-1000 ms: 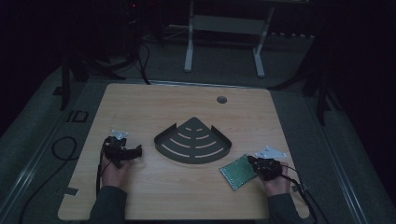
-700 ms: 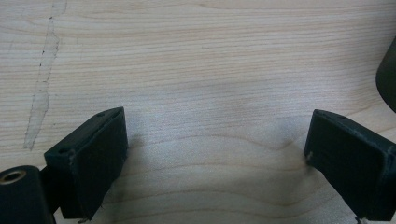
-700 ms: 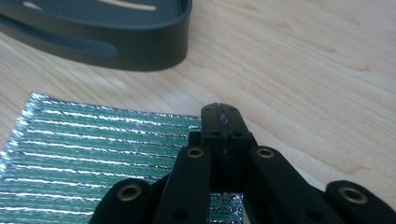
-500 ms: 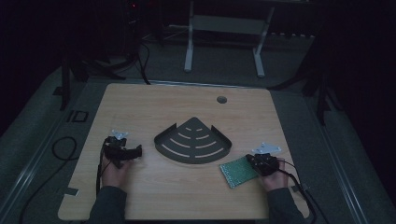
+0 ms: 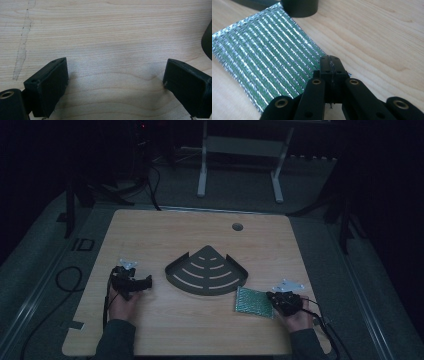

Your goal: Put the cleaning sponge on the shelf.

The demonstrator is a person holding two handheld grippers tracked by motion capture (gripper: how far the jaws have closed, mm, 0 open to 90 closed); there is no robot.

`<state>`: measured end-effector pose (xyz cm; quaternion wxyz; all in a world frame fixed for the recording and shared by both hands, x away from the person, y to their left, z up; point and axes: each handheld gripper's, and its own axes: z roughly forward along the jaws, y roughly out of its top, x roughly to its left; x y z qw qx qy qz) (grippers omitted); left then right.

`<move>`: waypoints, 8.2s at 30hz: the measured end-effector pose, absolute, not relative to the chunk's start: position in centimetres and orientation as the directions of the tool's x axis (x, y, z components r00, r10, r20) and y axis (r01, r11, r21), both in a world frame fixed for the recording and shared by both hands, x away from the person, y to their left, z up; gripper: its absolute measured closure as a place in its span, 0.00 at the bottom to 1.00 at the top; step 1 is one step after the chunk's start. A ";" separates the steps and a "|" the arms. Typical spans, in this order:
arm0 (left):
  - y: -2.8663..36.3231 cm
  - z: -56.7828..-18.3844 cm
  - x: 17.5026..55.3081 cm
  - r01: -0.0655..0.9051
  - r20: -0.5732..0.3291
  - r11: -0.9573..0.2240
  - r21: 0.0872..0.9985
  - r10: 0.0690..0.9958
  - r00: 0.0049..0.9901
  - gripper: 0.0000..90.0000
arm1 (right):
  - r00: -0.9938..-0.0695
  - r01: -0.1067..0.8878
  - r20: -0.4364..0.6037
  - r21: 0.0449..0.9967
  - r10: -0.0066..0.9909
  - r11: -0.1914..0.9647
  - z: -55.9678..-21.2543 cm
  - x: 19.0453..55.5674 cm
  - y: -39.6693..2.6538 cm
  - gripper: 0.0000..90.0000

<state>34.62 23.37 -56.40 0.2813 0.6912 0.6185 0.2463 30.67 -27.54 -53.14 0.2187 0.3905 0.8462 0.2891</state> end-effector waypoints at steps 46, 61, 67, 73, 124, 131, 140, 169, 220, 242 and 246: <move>23.2 -56.4 34.6 0.715 -0.011 -0.073 0.696 0.994 0.112 0.07 | -0.656 0.512 -0.162 0.622 0.737 0.592 -51.2 28.3 -29.4 0.96; 23.2 -56.4 34.6 0.715 -0.011 -0.072 0.696 0.994 0.112 0.07 | -0.679 0.576 -0.117 0.526 0.725 0.625 -50.4 32.8 -28.5 0.91; 23.2 -56.4 34.6 0.715 -0.011 -0.073 0.696 0.994 0.112 0.07 | -0.684 0.623 -0.063 0.470 0.727 0.626 -50.4 33.9 -28.6 0.89; 23.2 -56.4 34.6 0.715 -0.011 -0.073 0.696 0.994 0.112 0.07 | -0.696 0.633 -0.036 0.440 0.717 0.637 -50.1 34.6 -28.3 0.88; 23.2 -56.4 34.6 0.714 -0.011 -0.072 0.696 0.994 0.112 0.07 | -0.728 0.681 0.126 0.245 0.674 0.690 -50.8 37.6 -27.7 0.82; 23.2 -56.4 34.6 0.714 -0.011 -0.073 0.696 0.994 0.112 0.07 | -0.710 0.704 0.180 0.227 0.681 0.673 -51.0 38.0 -27.9 0.87; 23.2 -56.4 34.6 0.714 -0.011 -0.073 0.696 0.994 0.112 0.07 | -0.697 0.717 0.214 0.178 0.684 0.674 -51.0 38.6 -27.7 0.93; 23.2 -56.4 34.6 0.714 -0.011 -0.072 0.696 0.994 0.112 0.07 | -0.745 0.666 0.090 0.165 0.661 0.728 -46.5 39.0 -26.6 1.00; 23.2 -56.4 34.6 0.714 -0.012 -0.071 0.697 0.994 0.111 0.07 | -0.743 0.654 -0.004 0.208 0.669 0.728 -39.6 42.0 -24.9 1.00; 23.2 -56.4 34.6 0.714 -0.011 -0.072 0.697 0.994 0.111 0.07 | -0.751 0.640 0.000 0.246 0.660 0.728 -38.0 43.4 -22.7 1.00; 23.2 -56.4 34.6 0.714 -0.011 -0.072 0.697 0.994 0.111 0.07 | -0.755 0.635 -0.001 0.248 0.656 0.731 -37.7 43.7 -22.0 1.00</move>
